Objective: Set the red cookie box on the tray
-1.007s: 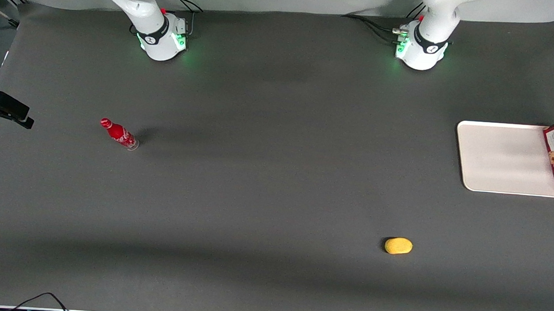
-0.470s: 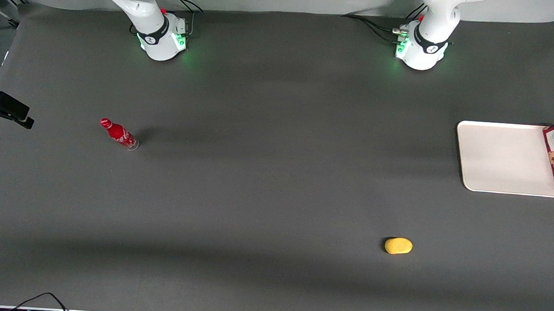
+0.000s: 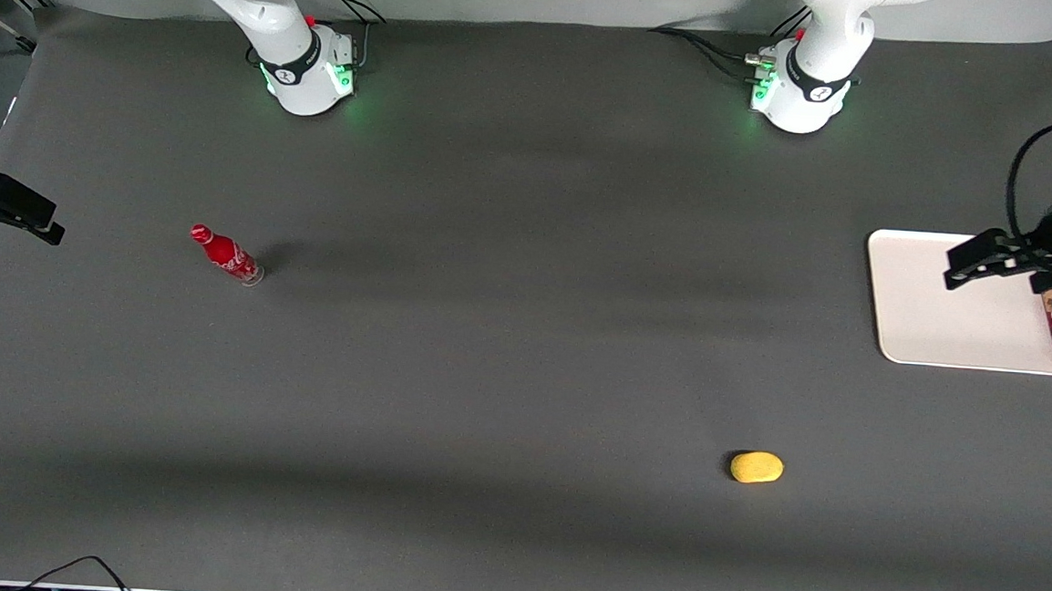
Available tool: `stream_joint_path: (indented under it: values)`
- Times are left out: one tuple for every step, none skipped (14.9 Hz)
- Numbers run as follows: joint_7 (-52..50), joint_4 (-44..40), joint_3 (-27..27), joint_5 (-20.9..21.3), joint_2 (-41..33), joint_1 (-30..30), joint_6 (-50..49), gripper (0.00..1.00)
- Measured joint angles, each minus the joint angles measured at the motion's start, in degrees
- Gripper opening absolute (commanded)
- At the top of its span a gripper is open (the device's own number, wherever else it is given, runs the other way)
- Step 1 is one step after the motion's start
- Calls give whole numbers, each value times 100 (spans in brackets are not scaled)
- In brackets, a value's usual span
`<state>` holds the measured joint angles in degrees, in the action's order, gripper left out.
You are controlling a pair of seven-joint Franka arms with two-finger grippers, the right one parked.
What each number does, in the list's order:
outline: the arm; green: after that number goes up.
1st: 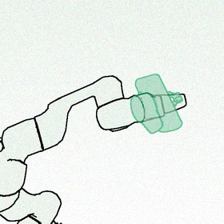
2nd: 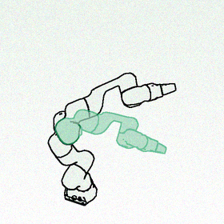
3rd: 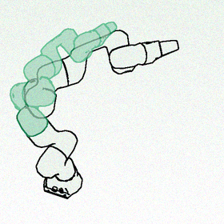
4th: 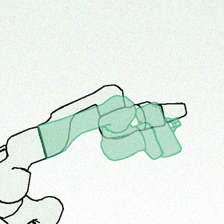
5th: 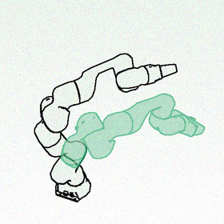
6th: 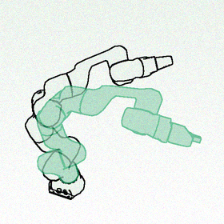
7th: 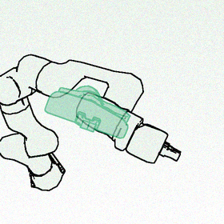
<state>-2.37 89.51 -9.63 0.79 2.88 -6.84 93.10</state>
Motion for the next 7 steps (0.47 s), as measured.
stream_joint_path:
  values:
    - [-56, 0, -85, 40, -7, 12, 0, 100]
    - [-83, 0, -126, 58, -17, 21, 0, 100]
    - [-89, 0, -133, 63, -29, 22, -2, 100]
    - [-89, 0, -125, 65, -42, 21, -4, 100]
    - [-89, 0, -117, 67, -55, 20, -5, 100]
    - [-89, 0, -111, 68, -69, 18, -7, 100]
    - [-89, 0, -110, 69, -83, 18, -10, 100]
